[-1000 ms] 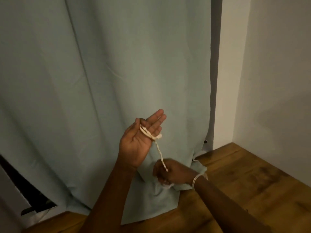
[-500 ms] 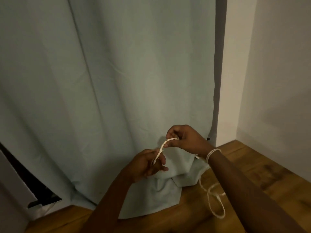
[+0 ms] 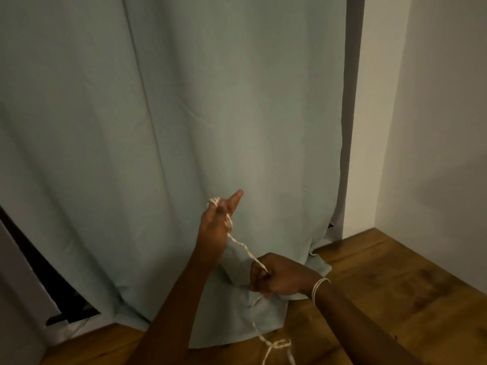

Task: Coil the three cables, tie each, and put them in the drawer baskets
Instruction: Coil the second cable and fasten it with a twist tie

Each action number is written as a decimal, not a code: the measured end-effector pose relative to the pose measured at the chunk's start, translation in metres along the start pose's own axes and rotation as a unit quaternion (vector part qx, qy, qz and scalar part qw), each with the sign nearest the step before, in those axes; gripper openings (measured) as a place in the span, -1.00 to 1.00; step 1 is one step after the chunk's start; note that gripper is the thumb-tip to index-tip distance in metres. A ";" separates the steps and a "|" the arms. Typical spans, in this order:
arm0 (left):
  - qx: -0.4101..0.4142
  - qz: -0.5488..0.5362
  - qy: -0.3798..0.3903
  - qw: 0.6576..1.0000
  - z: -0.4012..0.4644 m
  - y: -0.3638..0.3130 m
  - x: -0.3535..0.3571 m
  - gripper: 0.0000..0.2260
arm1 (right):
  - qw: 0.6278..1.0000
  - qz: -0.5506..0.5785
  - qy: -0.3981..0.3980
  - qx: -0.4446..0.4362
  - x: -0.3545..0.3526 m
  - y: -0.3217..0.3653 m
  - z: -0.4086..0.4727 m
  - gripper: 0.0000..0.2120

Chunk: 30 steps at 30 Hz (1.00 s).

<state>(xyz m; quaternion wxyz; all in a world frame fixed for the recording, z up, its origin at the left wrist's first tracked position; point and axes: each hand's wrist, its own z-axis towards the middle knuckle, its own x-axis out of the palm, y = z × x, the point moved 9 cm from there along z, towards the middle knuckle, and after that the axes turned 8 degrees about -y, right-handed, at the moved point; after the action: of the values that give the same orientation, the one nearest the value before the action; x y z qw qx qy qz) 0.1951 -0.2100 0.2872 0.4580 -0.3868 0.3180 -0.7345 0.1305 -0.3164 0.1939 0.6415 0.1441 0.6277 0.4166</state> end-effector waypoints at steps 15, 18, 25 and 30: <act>-0.237 -0.338 0.094 0.906 -0.032 -0.010 0.027 -0.71 | 0.976 0.022 -0.203 -0.076 -0.091 0.028 0.018 -0.86; -0.153 -0.374 0.021 0.914 -0.014 -0.027 0.014 -0.81 | 0.986 -0.138 -0.084 -0.043 -0.051 0.017 0.017 -0.72; 0.006 -0.090 -0.060 0.994 0.013 -0.013 -0.026 -0.91 | 0.954 -0.298 -0.027 -0.017 -0.025 0.048 0.003 -0.85; -0.026 0.240 0.108 0.964 -0.022 0.016 -0.003 -0.81 | 0.934 -0.259 -0.215 -0.119 -0.108 0.094 0.009 -0.89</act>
<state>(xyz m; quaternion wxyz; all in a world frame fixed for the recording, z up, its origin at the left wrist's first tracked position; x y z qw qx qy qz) 0.1838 -0.2106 0.2626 0.5734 -0.2291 0.4682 -0.6321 0.1198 -0.3336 0.3361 0.8595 -0.0150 0.4358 0.2667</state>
